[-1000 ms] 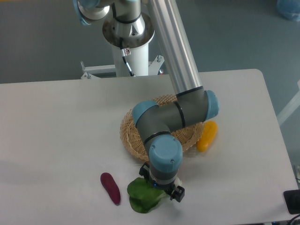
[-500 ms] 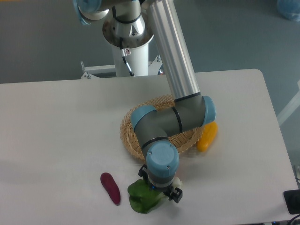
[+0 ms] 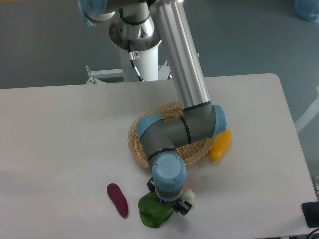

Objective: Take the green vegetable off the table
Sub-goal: 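Close the gripper on the green bok choy leaves, then lift the held bok choy and carry it away from the orange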

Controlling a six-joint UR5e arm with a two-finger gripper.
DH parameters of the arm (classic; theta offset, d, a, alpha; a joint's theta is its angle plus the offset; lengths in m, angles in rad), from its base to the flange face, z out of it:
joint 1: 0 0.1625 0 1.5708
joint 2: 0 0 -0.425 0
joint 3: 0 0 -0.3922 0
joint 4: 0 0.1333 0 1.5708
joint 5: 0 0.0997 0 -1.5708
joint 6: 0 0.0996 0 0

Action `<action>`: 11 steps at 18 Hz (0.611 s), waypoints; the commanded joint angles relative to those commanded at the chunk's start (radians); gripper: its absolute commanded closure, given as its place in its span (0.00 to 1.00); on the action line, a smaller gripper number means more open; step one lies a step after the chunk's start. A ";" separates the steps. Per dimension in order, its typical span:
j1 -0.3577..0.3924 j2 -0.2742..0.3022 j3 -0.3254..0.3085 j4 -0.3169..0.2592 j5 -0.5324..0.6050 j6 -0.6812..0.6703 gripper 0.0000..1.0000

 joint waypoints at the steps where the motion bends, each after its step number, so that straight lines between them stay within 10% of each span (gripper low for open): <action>1: 0.000 0.002 0.000 0.000 0.000 0.000 0.73; 11: 0.073 0.075 0.011 -0.006 -0.141 0.009 0.72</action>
